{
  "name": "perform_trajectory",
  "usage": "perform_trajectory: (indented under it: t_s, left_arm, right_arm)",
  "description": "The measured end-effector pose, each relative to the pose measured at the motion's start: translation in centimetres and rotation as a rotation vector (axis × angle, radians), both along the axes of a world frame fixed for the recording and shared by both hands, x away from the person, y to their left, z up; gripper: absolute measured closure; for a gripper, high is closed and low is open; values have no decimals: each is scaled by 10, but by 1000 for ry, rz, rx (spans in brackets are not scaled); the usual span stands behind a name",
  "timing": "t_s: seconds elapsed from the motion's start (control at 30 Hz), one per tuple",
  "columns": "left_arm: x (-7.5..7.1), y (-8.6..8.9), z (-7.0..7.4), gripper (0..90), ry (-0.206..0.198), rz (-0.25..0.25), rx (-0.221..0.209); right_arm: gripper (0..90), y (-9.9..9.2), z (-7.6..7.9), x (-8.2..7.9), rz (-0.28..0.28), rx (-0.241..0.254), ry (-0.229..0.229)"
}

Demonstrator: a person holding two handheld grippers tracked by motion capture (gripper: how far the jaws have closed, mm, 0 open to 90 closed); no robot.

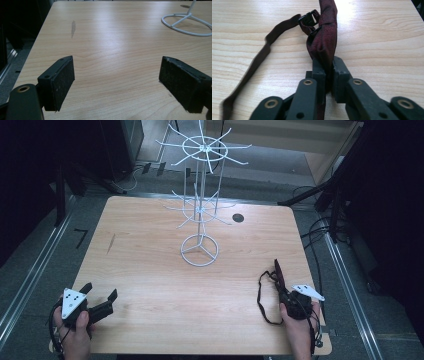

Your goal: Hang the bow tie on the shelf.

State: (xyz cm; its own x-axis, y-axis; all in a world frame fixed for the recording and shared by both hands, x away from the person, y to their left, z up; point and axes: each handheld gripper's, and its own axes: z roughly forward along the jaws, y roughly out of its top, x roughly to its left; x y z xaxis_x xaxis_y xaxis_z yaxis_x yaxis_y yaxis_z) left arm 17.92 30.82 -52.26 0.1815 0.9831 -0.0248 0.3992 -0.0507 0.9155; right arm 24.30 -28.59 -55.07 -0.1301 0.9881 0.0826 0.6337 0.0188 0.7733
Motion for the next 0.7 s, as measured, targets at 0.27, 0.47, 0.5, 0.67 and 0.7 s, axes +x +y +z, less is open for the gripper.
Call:
perform_trajectory:
  t_s: [0.27,0.47,0.5,0.67,0.7]
  left_arm:
    - [0,1,0,138,0,3,-11]
    - [-1,2,0,138,-2,2,-16]
    - [-1,2,0,138,-3,2,-17]
    - [-1,3,0,139,-6,4,-25]
    - [-1,3,0,139,-6,4,-25]
  right_arm:
    - [870,3,7,-7,16,67,-78]
    - [870,15,26,-15,56,79,-156]
    - [870,17,28,-16,60,80,-167]
    - [870,28,42,-21,81,75,-212]
    - [870,28,42,-21,81,75,-212]
